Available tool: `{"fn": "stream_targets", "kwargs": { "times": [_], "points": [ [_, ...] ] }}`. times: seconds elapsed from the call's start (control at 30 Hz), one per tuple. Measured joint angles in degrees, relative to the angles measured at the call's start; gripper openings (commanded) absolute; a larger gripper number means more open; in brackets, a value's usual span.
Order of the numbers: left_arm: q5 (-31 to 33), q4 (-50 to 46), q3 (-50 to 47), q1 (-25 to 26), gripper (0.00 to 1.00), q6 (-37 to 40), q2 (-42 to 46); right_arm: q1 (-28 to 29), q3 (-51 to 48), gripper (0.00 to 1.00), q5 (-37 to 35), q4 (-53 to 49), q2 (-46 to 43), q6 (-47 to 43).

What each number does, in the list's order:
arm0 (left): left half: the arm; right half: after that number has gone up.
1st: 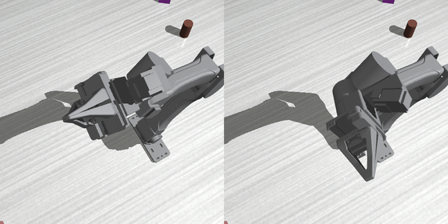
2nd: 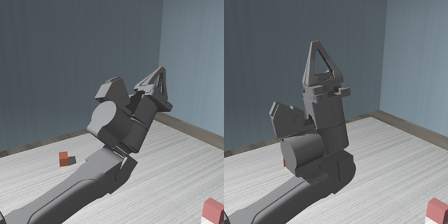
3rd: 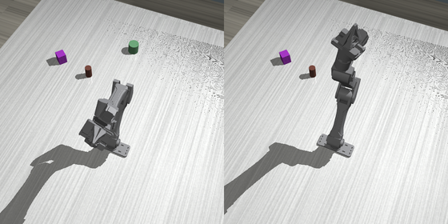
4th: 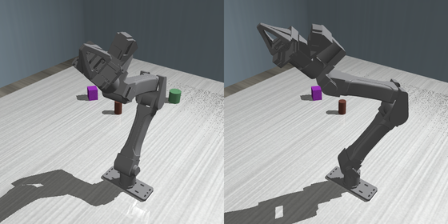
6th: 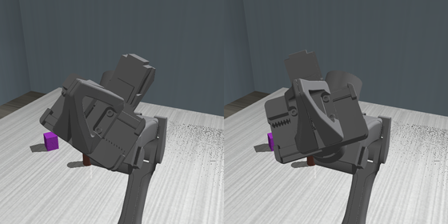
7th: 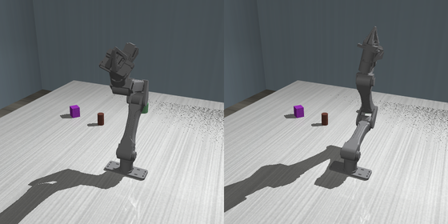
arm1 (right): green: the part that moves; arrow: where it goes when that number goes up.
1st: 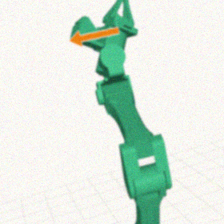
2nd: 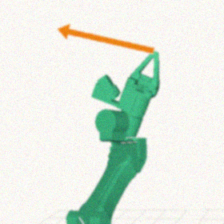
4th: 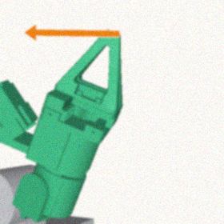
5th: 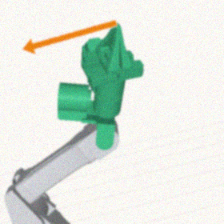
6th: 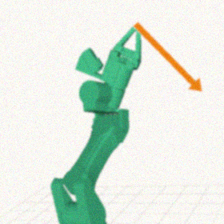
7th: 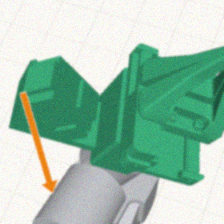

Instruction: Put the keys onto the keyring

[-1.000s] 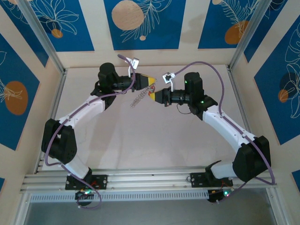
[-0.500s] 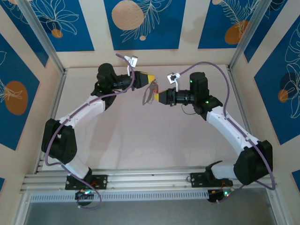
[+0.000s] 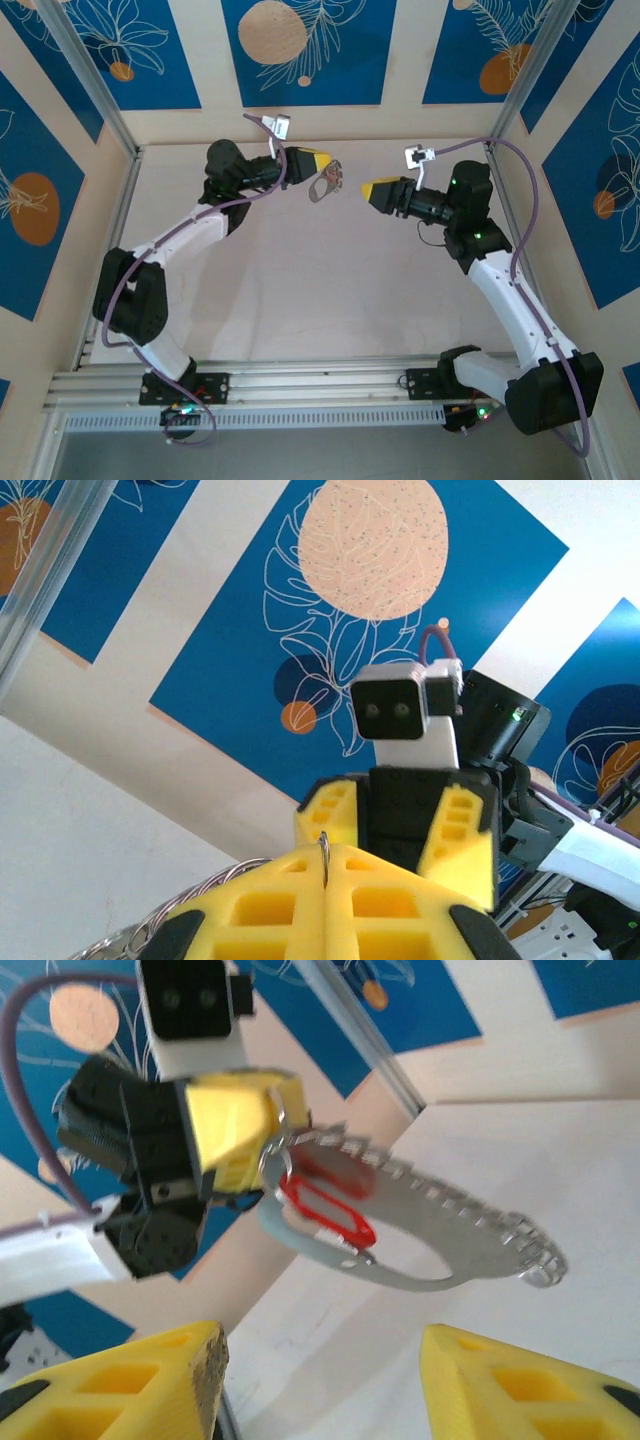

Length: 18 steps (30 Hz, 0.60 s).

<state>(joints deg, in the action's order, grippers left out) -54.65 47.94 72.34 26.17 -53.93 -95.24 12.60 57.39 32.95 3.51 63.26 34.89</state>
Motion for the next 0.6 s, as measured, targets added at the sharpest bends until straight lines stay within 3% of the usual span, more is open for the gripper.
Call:
{"fn": "stream_targets", "kwargs": {
  "times": [0.3, 0.6],
  "points": [
    [2.08, 3.78, -1.9, 0.5, 0.0, -2.84, -0.52, 1.33, 0.87, 0.5, -2.78, 15.5, 8.44, 13.35],
    [4.02, 4.37, -2.82, 1.2, 0.0, -3.19, -0.52, 6.45, 3.8, 0.4, -4.17, 20.59, 13.11, 17.2]
  ]
}}
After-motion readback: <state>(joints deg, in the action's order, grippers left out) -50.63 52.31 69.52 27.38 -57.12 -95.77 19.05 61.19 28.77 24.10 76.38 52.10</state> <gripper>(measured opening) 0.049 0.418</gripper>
